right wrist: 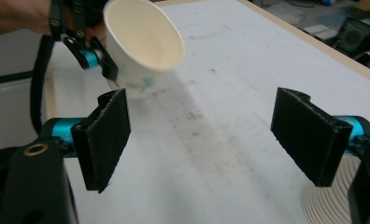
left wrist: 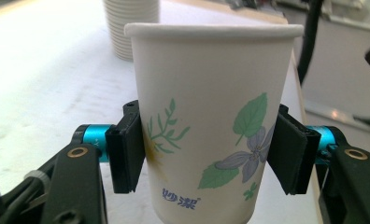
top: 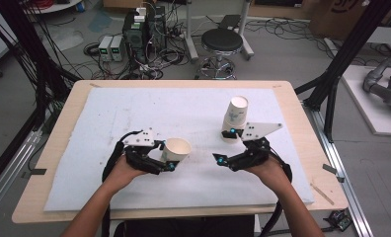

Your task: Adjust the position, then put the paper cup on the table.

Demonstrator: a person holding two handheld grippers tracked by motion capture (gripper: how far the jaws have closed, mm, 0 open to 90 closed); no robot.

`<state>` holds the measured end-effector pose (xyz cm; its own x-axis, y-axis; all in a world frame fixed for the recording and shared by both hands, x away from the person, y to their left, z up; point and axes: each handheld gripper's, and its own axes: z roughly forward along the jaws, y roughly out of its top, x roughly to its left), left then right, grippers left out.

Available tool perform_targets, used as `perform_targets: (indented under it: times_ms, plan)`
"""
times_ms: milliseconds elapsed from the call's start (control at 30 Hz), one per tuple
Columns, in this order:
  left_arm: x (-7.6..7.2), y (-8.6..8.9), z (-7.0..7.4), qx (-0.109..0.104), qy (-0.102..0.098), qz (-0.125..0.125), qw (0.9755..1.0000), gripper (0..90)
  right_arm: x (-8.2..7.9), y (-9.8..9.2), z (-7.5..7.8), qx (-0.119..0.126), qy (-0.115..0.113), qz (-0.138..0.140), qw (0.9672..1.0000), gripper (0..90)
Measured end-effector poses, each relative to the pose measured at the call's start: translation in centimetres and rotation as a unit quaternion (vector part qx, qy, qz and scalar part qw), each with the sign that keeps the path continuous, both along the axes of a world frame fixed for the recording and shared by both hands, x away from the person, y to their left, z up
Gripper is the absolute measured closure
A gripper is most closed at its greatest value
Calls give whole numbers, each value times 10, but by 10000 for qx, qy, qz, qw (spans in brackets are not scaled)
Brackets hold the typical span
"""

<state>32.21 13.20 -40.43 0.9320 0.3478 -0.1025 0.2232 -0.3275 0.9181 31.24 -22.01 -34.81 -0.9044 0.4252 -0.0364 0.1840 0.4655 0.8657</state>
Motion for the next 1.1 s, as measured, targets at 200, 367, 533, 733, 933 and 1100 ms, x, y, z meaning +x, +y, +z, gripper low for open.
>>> perform_targets:
  times_ms: [200, 367, 533, 733, 933, 1100]
  plan:
    - [1, 14, 2, -309, -180, 321, 9988, 361, -3, -24, -14, 197, 12, -411, 9990, 203]
    - [-1, 25, 4, -555, -408, 574, 9960, 361, -7, -36, -20, 241, -89, -650, 9976, 203]
    - [-4, 38, -2, -788, -558, 824, 9919, 360, -9, -46, -27, 271, -114, -883, 9957, 203]
    - [-5, 46, -10, -874, -537, 981, 9899, 352, -11, -48, -41, 298, -56, -1033, 9942, 203]
    - [0, 53, -8, -990, -655, 1176, 9859, 347, -13, -47, -47, 281, -44, -1038, 9942, 203]
    - [12, 63, -1, -1138, -794, 1529, 9784, 347, -15, -48, -48, 315, -75, -1072, 9937, 203]
